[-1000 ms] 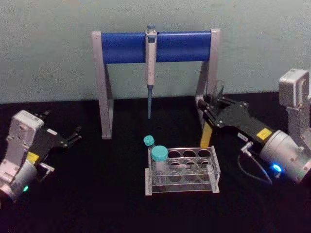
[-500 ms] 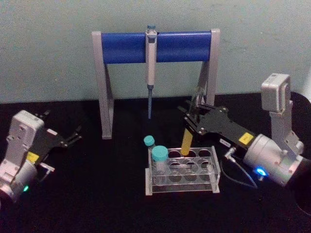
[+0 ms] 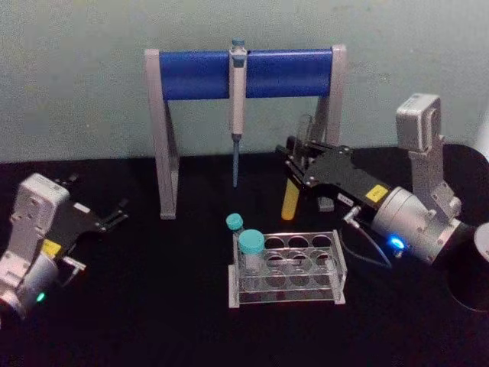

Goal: Pick up the test tube from the test tube rack, shake it, then place it back into the test tube rack.

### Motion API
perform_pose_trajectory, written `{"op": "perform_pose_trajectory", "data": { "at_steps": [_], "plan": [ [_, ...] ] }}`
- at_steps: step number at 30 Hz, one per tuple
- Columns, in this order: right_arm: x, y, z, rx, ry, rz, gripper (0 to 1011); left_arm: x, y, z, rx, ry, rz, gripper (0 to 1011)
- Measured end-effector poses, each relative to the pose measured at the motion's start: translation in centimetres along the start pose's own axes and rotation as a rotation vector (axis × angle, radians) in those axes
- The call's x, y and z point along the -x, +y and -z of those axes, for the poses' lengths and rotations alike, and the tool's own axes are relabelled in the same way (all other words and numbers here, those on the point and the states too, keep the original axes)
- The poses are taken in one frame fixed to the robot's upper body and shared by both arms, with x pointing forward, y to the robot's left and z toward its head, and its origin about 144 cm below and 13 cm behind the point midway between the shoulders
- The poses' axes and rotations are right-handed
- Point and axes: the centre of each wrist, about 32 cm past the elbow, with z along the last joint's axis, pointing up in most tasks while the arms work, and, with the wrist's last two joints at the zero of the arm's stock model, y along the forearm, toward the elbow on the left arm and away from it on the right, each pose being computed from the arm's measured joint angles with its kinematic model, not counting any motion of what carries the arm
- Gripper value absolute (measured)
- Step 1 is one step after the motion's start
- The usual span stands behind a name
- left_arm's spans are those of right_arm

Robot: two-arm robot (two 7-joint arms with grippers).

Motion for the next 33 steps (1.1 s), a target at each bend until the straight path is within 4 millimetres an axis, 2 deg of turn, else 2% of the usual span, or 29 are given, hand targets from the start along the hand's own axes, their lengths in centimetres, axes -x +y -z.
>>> {"op": "perform_pose_trajectory", "data": {
  "at_steps": [8,33],
  "plan": [
    [-0.6,-0.1,0.1,0.005,-0.003,0.035,237,0.0,0.0,0.0,0.0,0.0,0.0,1010],
    [-0.52,-0.25,0.0,0.001,-0.002,0.045,237,0.0,0.0,0.0,0.0,0.0,0.0,1010]
  ]
}}
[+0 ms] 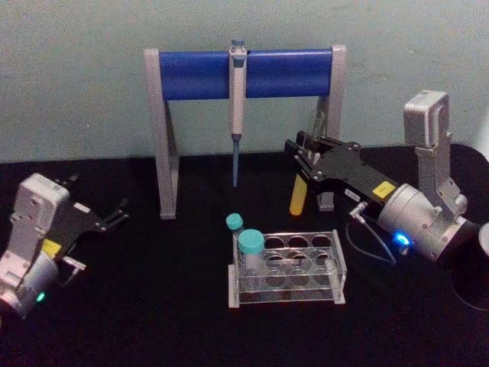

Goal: Pick up the test tube from the test tube rack, shake it, then place it back into the test tube rack.

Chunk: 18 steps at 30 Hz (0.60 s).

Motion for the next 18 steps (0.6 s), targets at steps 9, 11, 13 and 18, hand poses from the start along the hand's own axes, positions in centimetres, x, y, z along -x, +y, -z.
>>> {"op": "perform_pose_trajectory", "data": {
  "at_steps": [9,11,13,18],
  "plan": [
    [0.03,0.06,-0.02,-0.001,0.001,-0.003,237,0.0,0.0,0.0,0.0,0.0,0.0,1010],
    [0.04,0.07,-0.01,-0.001,0.001,-0.003,237,0.0,0.0,0.0,0.0,0.0,0.0,1010],
    [0.04,0.08,-0.01,-0.001,0.001,-0.003,237,0.0,0.0,0.0,0.0,0.0,0.0,1010],
    [0.05,0.06,0.01,0.0,0.001,-0.004,237,0.0,0.0,0.0,0.0,0.0,0.0,1010]
  ]
}}
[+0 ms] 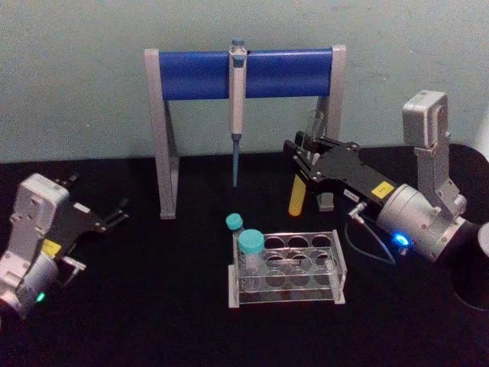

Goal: Pick up the test tube from the test tube rack, shake it, then place it back into the test tube rack.

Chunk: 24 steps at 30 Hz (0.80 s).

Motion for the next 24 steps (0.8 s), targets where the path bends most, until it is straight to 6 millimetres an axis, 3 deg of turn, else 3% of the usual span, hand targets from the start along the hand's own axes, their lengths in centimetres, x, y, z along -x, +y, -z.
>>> {"op": "perform_pose_trajectory", "data": {
  "at_steps": [24],
  "plan": [
    [0.38,-0.87,-0.17,0.001,-0.004,-0.027,237,0.0,0.0,0.0,0.0,0.0,0.0,1010]
  ]
}}
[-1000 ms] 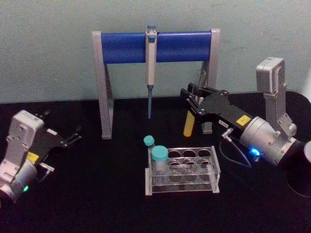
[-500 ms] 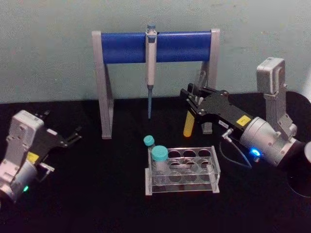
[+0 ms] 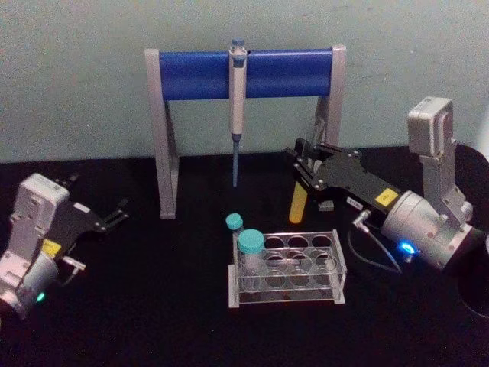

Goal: Pick up the test tube from the test tube rack, shake it, then place it back into the test tube rack.

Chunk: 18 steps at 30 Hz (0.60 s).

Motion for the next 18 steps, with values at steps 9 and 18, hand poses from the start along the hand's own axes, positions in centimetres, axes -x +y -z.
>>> {"op": "perform_pose_trajectory", "data": {
  "at_steps": [9,18],
  "plan": [
    [0.6,-1.2,0.4,0.022,0.001,-0.009,237,0.0,0.0,0.0,0.0,0.0,0.0,1010],
    [0.8,-1.5,1.0,0.043,0.01,0.006,237,0.0,0.0,0.0,0.0,0.0,0.0,1009]
  ]
}}
